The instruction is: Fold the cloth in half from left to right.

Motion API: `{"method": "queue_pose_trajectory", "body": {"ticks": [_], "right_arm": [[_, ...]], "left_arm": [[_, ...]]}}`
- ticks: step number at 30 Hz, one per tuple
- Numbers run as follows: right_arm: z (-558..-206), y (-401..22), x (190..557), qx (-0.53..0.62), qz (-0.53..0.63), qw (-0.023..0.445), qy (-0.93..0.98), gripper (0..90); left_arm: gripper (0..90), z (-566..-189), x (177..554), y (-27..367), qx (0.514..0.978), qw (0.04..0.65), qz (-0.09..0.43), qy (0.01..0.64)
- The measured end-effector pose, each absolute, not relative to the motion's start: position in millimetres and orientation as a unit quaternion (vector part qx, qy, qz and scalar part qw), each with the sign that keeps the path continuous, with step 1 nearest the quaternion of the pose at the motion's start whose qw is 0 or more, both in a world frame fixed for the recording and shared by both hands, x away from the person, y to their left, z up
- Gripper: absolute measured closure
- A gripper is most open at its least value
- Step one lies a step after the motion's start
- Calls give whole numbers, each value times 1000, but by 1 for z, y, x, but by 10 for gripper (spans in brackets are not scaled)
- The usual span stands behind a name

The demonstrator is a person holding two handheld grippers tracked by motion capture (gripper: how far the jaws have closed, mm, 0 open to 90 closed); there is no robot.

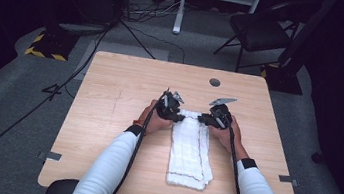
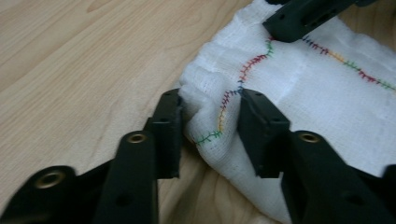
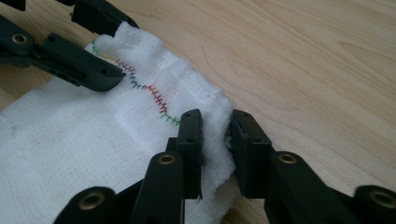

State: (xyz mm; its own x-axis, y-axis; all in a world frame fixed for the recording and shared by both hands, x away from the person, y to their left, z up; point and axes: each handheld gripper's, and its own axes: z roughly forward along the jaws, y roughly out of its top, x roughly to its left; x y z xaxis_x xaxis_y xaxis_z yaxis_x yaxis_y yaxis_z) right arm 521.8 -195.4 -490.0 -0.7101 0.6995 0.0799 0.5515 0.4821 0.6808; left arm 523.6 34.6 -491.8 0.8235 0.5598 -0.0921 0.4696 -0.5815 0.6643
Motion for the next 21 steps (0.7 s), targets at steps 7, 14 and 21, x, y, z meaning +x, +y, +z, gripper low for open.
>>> {"method": "queue_pose_trajectory", "body": {"ticks": [7,14,21], "right_arm": [[-487,-188,523,354,332,139,863,814],[-476,-187,531,364,341,175,849,822],[-451,-185,537,359,362,208,835,824]], "left_arm": [[782,-490,528,31,888,350,70,290],[804,-482,539,25,881,343,127,299],[810,-456,546,24,870,352,170,301]]}}
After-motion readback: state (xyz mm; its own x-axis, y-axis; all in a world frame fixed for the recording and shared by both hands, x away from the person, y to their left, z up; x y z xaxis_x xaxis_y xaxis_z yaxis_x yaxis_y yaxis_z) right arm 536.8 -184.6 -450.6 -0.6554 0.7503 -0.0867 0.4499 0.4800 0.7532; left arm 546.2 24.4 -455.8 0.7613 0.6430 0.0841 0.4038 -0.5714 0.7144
